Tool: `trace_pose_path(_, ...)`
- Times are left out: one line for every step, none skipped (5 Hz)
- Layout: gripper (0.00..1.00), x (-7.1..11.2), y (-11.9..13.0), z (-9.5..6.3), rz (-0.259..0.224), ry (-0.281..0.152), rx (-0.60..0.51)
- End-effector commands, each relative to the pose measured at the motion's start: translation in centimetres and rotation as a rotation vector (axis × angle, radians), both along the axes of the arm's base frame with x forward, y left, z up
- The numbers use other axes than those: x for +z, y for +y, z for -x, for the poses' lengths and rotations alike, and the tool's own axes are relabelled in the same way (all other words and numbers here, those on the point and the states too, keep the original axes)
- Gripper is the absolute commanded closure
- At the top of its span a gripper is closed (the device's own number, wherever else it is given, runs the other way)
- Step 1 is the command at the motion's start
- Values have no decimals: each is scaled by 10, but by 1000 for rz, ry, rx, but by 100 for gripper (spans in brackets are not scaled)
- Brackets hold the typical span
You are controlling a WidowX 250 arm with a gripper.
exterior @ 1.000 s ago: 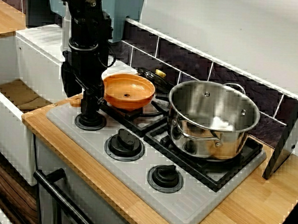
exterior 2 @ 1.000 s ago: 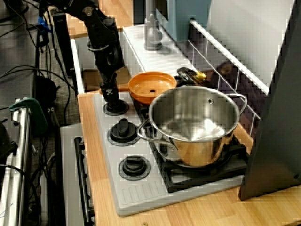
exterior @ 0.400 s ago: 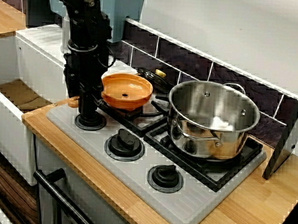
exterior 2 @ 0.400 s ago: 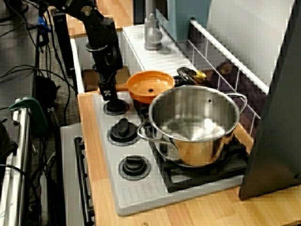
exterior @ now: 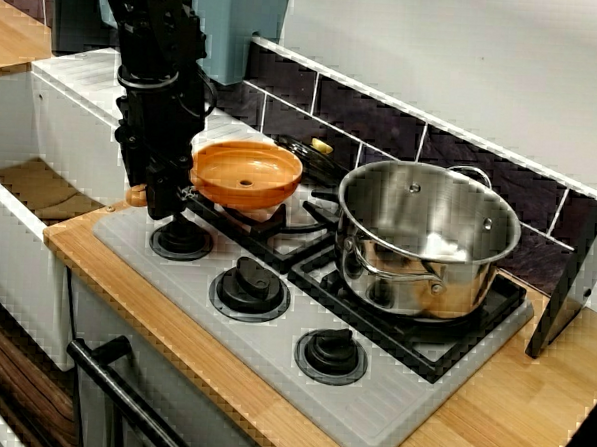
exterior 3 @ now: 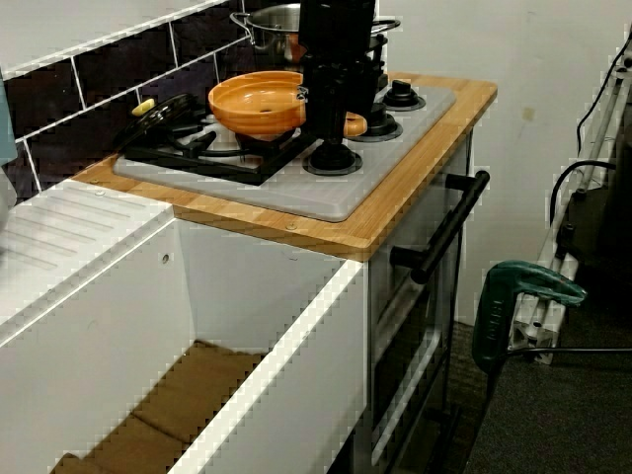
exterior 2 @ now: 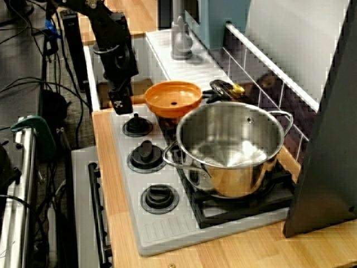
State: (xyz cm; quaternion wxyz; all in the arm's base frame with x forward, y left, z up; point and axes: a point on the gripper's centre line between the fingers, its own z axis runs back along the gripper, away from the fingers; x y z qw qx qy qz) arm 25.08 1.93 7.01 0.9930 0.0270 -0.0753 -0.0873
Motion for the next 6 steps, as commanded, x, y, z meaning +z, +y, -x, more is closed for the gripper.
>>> trace_pose_path(100,43,4,-9,24,-89,5)
trace_pose_path(100,54,-1,-14,28,-104,4)
trace_pose_path(100,62,-8,-23,16,-104,6)
trace_pose_path(100,71,-14,-35,28,-102,0)
trace_pose_path(100,80,-18,-45,34,-105,-4)
trace_pose_path(100,86,-23,-48,15,-115,-12)
